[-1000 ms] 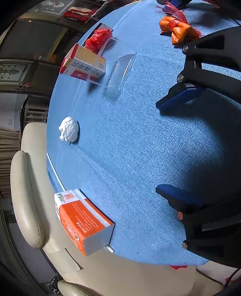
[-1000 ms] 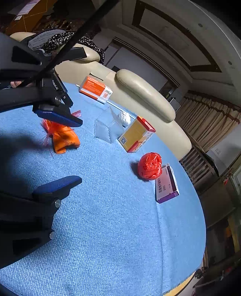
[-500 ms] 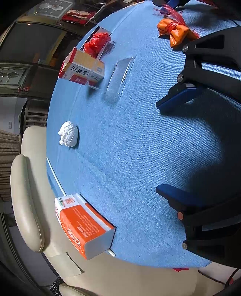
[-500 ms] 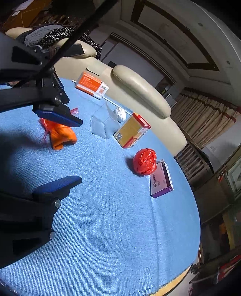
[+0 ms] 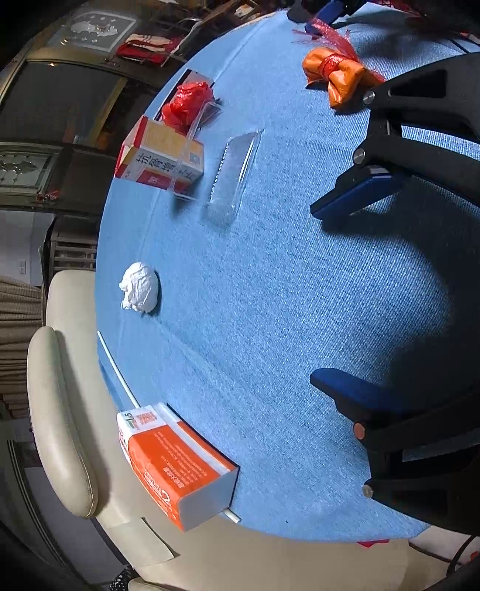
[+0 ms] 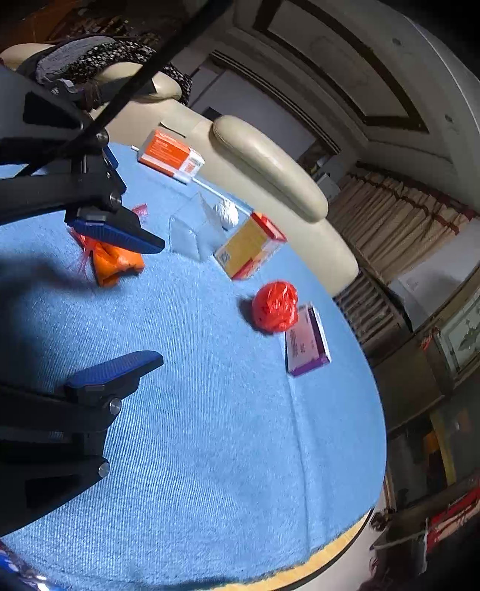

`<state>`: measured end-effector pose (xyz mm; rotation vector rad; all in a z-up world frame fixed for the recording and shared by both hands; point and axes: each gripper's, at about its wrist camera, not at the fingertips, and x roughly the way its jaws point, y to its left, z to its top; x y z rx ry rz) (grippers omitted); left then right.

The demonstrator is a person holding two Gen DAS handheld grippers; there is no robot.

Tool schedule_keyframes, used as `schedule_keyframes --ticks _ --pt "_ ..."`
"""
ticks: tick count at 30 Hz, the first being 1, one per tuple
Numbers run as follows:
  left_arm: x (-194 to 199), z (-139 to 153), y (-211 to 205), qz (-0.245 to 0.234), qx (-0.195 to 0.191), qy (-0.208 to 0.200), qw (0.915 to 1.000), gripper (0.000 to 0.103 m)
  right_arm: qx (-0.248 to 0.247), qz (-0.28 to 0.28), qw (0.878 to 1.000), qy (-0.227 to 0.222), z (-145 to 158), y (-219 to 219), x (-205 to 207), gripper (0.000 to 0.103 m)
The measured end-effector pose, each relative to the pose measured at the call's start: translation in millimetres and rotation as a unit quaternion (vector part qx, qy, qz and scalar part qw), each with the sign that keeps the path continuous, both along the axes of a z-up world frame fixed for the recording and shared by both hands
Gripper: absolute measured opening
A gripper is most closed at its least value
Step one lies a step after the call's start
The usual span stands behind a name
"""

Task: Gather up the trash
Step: 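Lower the right gripper onto the orange tied bag and close on it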

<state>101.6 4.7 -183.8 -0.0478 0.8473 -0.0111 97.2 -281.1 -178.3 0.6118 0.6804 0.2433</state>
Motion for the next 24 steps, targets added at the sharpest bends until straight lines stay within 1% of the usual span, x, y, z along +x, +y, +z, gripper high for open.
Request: schedule_keyframes --ticks 2,5,8,11,12,14,15,17,19,20,22,24 --pt "-1 1 2 -0.003 -0.008 -0.006 0.9999 0.083 -0.003 -0.003 1.0 0.015 1 1 2 0.059" --pt "-5 4 4 -0.004 -0.018 -0.017 0.9997 0.083 -0.019 0.005 1.0 0.025 13 9 5 0.059" --pt "-9 5 6 -0.001 -0.021 -0.026 0.9994 0.083 0.0 0.031 0.999 0.033 28 24 13 0.059" --pt "-10 6 10 0.0 -0.027 -0.032 0.9991 0.083 0.008 0.049 0.997 0.063 36 44 29 0.059" --pt "-11 6 11 0.001 -0.03 -0.032 0.9991 0.083 0.007 0.049 0.995 0.09 35 51 37 0.059" --pt "-10 6 12 0.002 -0.034 -0.031 0.9989 0.083 0.006 0.037 0.991 0.125 33 58 40 0.055" --pt "-10 6 13 0.002 -0.035 -0.031 0.9989 0.083 0.004 0.025 0.99 0.136 32 60 39 0.055" --pt "-10 6 13 0.0 -0.038 -0.031 0.9988 0.083 0.012 0.012 0.991 0.13 36 62 29 0.055" --pt "-10 6 14 -0.002 -0.038 -0.031 0.9988 0.083 -0.004 -0.005 0.992 0.126 41 62 19 0.055" --pt "-9 5 13 -0.004 -0.038 -0.03 0.9988 0.083 -0.004 -0.01 0.991 0.132 41 61 16 0.055" --pt "-8 5 11 -0.005 -0.036 -0.029 0.9989 0.083 0.007 -0.022 0.987 0.159 36 57 12 0.055" --pt "-7 5 9 -0.008 -0.035 -0.027 0.999 0.083 0.029 -0.023 0.982 0.185 28 54 11 0.055"
